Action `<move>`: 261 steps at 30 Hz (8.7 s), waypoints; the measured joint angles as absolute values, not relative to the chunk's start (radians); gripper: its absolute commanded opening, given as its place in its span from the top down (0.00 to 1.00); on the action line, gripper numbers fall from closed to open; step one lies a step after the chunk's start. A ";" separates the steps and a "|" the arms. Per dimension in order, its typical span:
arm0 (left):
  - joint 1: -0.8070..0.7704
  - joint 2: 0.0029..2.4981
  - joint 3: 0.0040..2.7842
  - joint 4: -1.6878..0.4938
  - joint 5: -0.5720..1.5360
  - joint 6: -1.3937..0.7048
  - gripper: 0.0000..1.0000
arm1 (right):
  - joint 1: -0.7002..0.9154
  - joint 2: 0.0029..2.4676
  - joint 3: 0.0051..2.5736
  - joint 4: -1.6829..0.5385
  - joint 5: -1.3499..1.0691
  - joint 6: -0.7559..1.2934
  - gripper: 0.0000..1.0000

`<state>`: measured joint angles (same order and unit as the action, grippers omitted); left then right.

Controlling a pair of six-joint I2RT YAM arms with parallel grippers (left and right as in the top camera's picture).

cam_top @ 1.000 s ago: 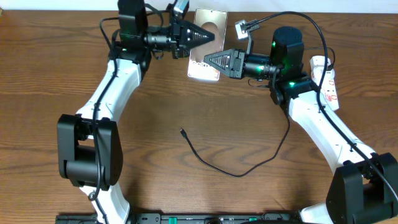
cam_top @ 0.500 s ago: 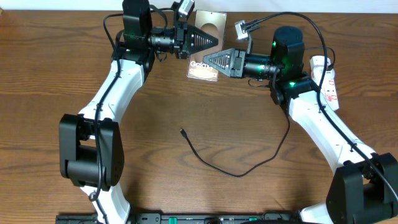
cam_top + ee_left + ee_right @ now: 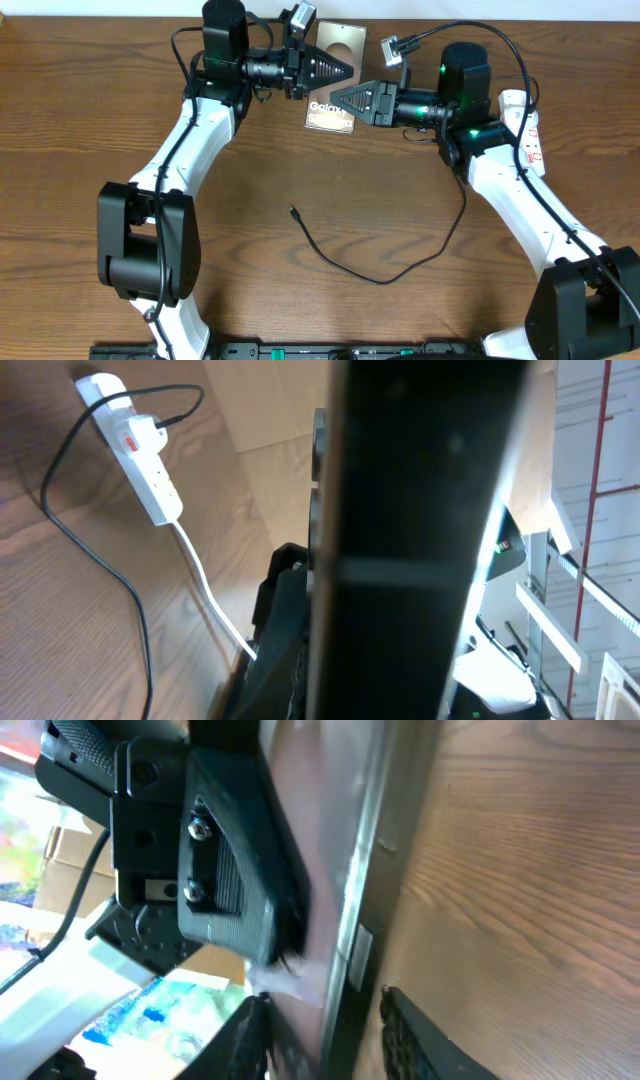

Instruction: Plug charger to phone and switch on socket

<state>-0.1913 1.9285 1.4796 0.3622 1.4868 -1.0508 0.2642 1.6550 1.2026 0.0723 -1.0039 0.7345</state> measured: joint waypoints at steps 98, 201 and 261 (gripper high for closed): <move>0.110 1.946 1.480 0.108 1.355 -1.209 0.93 | 0.976 2.081 1.420 -0.666 0.083 0.343 0.69; -0.035 1.946 1.480 0.109 1.192 -1.103 0.93 | 0.352 1.710 1.395 -0.532 -1.012 0.357 0.99; -0.099 1.946 1.480 0.109 1.148 -1.045 0.93 | 0.397 1.733 1.395 -0.471 -0.942 0.496 0.99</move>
<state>-0.0986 1.9461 1.4796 0.1085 1.1481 -1.0454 0.3969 1.7332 1.3949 -0.4706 -0.9424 0.4957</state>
